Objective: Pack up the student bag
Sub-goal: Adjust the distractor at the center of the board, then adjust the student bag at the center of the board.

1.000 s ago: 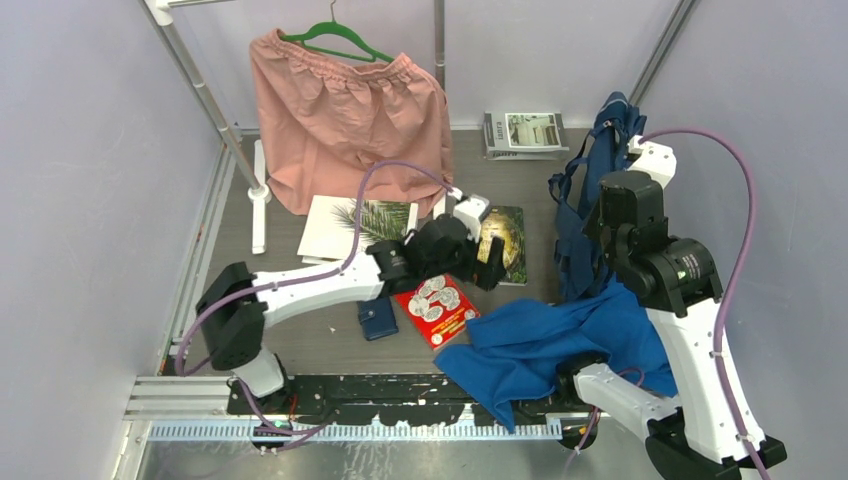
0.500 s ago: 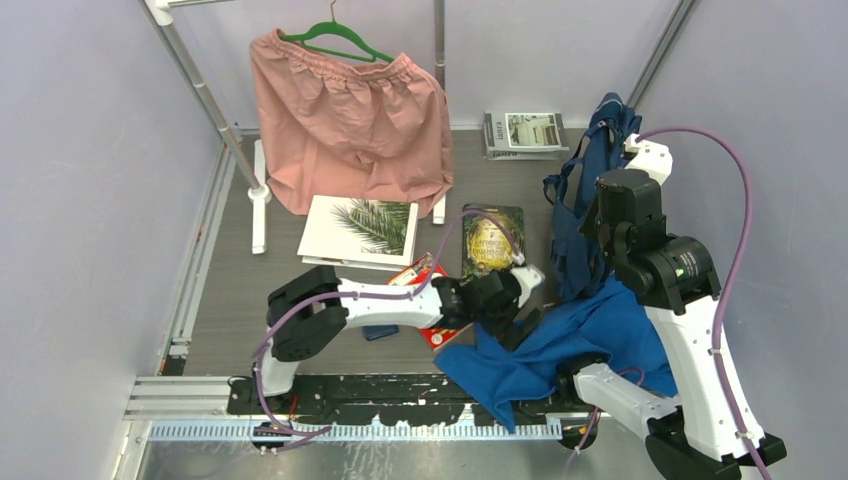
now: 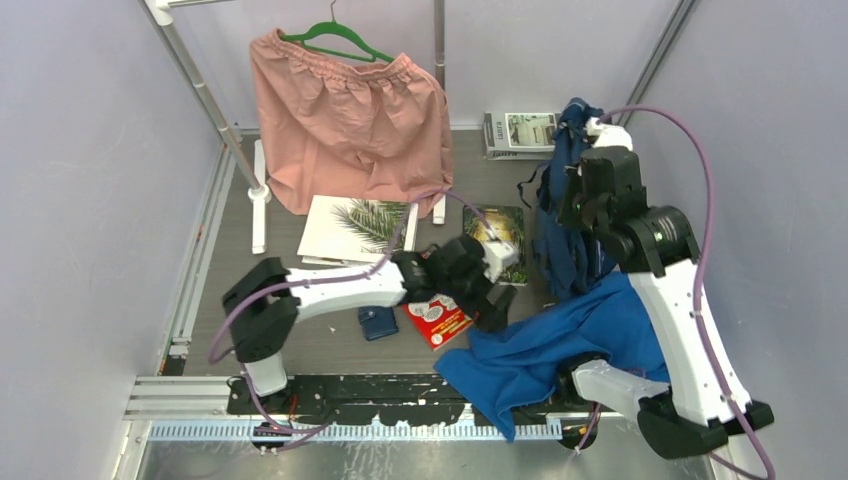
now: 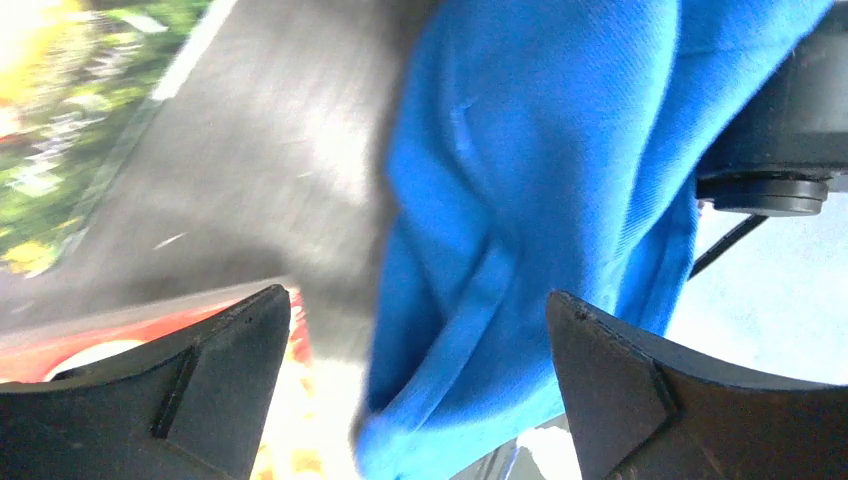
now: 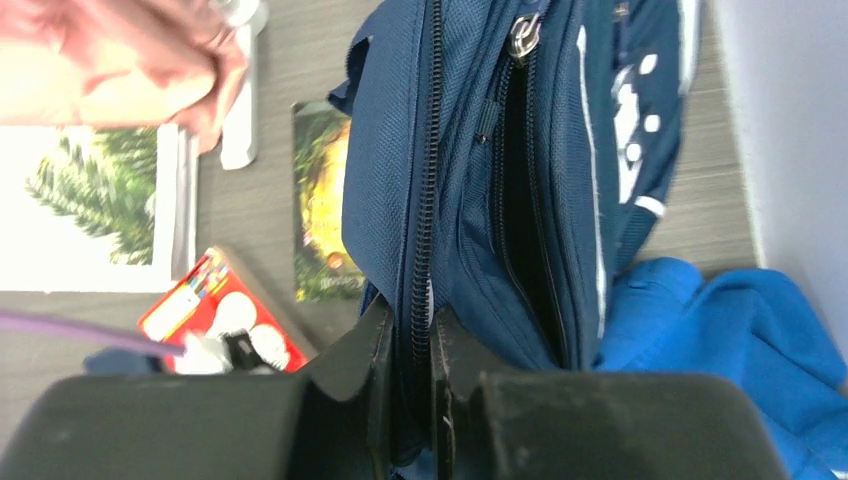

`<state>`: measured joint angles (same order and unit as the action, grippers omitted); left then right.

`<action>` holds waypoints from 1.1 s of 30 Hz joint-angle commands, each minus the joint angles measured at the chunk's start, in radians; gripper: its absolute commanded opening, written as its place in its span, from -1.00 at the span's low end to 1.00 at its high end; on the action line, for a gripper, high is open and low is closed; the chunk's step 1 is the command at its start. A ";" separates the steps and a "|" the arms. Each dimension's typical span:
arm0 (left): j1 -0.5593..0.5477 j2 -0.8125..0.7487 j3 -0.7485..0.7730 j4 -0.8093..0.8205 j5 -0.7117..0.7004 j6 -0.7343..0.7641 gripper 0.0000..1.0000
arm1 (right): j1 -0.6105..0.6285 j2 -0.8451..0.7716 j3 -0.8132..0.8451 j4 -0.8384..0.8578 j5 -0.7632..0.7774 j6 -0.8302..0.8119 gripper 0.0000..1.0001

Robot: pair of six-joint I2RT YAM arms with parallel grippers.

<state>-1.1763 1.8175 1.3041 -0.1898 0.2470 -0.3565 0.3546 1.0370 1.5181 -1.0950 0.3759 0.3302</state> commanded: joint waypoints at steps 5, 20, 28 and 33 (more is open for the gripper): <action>0.262 -0.406 -0.211 0.024 0.036 -0.103 0.99 | -0.003 0.135 0.033 0.124 -0.600 -0.069 -0.98; 0.266 -0.459 -0.133 0.138 0.137 -0.380 0.99 | 0.005 0.187 -0.085 0.398 -0.529 0.346 -0.98; 0.245 -0.320 -0.026 0.127 0.107 -0.405 0.99 | 0.014 0.168 -0.137 0.416 -0.492 0.402 -0.98; 0.241 -0.251 0.024 0.133 0.080 -0.421 0.99 | 0.016 0.159 -0.146 0.407 -0.498 0.417 -0.98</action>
<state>-0.9291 1.5375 1.2655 -0.1070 0.3477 -0.7547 0.3702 1.2629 1.3586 -0.7933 -0.1219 0.6876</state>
